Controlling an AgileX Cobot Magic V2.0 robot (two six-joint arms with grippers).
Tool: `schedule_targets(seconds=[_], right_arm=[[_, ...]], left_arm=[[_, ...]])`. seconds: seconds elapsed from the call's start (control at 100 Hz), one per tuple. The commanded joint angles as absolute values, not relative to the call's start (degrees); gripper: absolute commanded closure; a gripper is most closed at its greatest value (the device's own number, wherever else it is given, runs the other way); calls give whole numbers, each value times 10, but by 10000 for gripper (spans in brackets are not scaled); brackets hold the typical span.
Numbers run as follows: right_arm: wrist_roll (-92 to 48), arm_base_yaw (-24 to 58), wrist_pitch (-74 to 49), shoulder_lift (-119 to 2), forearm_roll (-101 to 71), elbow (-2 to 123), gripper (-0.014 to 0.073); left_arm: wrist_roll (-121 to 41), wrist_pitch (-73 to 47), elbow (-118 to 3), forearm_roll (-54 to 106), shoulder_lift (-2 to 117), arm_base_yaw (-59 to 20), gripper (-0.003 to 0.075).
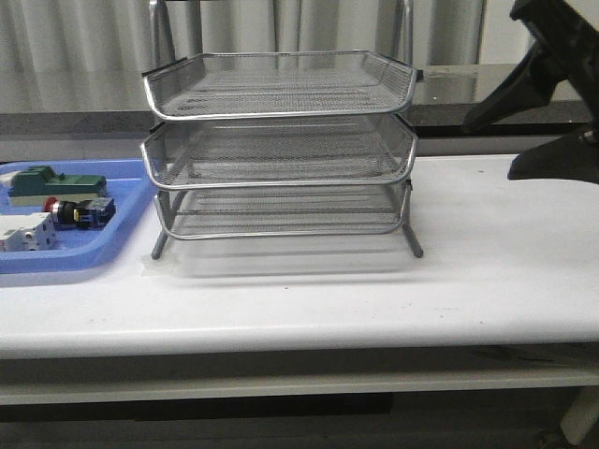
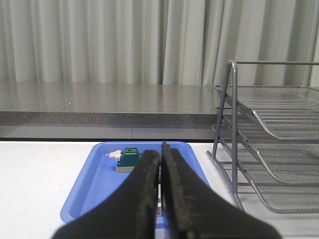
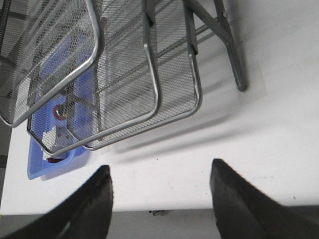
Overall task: Place button on rack with both arms
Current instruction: 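Reach the right gripper to the front edge of the middle wire tray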
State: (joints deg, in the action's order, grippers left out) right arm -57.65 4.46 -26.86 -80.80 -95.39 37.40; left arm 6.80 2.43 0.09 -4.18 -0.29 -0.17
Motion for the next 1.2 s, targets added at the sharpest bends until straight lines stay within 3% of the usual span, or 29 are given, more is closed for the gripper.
schedule_targets(seconds=[0.0, 0.29, 0.83, 0.92, 1.19], right_arm=[[-650, 41, -321, -832, -1042, 409, 146], [-661, 43, -386, -953, -1056, 495, 146], [-661, 85, -378, -1056, -1070, 594, 153], [-661, 86, -374, -1058, -1070, 594, 222], [-661, 86, -375, -1060, -1070, 594, 574]], left_arm=[[73, 67, 28, -42, -22, -2, 716], [73, 67, 28, -42, -22, -2, 716], [73, 67, 28, -42, -22, -2, 716], [73, 67, 28, -42, -22, -2, 716], [73, 67, 28, -42, -22, -2, 716]])
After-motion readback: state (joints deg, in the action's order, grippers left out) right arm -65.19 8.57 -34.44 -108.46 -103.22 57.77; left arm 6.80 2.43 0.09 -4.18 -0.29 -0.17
